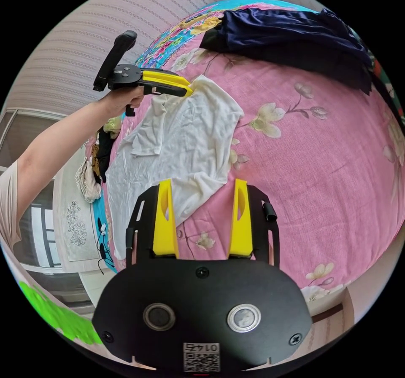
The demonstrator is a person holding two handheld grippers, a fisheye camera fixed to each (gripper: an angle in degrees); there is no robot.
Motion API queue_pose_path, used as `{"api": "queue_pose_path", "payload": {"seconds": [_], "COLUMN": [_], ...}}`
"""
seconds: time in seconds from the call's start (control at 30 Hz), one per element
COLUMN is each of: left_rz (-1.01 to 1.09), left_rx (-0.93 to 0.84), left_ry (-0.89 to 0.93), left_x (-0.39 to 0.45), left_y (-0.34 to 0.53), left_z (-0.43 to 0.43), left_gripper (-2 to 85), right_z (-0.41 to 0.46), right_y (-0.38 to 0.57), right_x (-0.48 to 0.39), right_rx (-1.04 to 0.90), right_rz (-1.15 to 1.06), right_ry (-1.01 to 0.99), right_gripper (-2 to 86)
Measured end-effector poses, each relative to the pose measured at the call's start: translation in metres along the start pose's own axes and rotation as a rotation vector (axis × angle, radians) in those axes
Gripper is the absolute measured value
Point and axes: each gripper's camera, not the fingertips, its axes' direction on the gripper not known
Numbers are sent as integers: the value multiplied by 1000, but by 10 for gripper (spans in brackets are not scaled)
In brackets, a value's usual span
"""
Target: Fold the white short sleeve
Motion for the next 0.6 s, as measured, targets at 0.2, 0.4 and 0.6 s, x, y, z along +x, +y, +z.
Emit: {"api": "queue_pose_path", "payload": {"seconds": [0.2, 0.4, 0.6], "left_rz": [-23, 77, 20], "left_rx": [28, -3, 23], "left_ry": [16, -10, 20], "left_x": [9, 32, 35], "left_y": [7, 10, 23], "left_z": [-11, -28, -59], "left_gripper": [60, 3, -5], "right_z": [20, 47, 74], "right_y": [13, 30, 47], "right_x": [-8, -14, -22], "right_rx": [-7, -4, -14], "right_rz": [-25, 13, 38], "right_ry": [-46, -54, -32], "right_gripper": [138, 97, 34]}}
